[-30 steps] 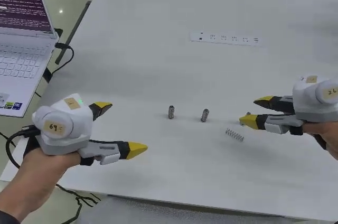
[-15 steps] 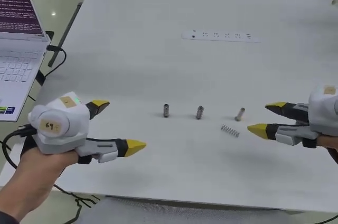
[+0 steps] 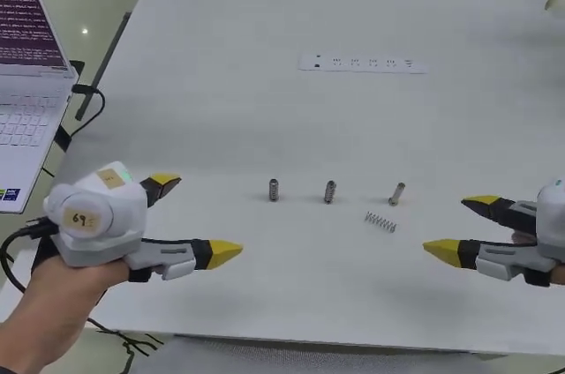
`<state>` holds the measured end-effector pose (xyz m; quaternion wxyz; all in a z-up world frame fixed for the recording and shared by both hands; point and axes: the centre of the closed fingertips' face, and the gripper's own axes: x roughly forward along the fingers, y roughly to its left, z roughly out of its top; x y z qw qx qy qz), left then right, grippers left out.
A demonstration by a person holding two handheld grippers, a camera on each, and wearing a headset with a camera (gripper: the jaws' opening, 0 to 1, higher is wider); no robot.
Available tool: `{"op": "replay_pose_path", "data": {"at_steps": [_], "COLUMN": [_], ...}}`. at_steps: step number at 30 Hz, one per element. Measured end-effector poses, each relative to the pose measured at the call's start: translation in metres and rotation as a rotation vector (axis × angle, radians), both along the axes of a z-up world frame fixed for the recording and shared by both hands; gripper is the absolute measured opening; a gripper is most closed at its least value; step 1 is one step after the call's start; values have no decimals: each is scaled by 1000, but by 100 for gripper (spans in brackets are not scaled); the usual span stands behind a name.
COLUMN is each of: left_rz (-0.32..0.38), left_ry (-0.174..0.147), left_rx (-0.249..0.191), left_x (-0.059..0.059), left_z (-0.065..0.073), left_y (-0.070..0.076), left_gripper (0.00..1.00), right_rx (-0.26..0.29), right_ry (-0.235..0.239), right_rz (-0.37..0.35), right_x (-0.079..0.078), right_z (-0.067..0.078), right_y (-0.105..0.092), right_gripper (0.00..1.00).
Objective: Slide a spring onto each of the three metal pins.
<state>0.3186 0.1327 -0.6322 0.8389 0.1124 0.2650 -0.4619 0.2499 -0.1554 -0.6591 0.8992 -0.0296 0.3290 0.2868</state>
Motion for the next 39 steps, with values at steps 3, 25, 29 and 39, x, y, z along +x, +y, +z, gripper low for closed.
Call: {"op": "replay_pose_path", "data": {"at_steps": [3, 25, 29, 39], "left_rz": [-1, -6, -7, -70], "left_ry": [1, 8, 9, 4], "left_rx": [0, -6, -6, 10], "left_x": [0, -5, -5, -6], "left_z": [0, 0, 1, 2], "left_y": [-1, -7, -8, -28], "left_gripper": [81, 81, 82, 81], "right_rx": [7, 19, 17, 17], "right_ry": [2, 13, 12, 12], "right_rz": [-16, -42, -40, -30], "right_x": [-6, -23, -21, -21], "right_z": [1, -9, -8, -6], "right_y": [-1, 0, -1, 0], "right_gripper": [66, 79, 80, 80]}}
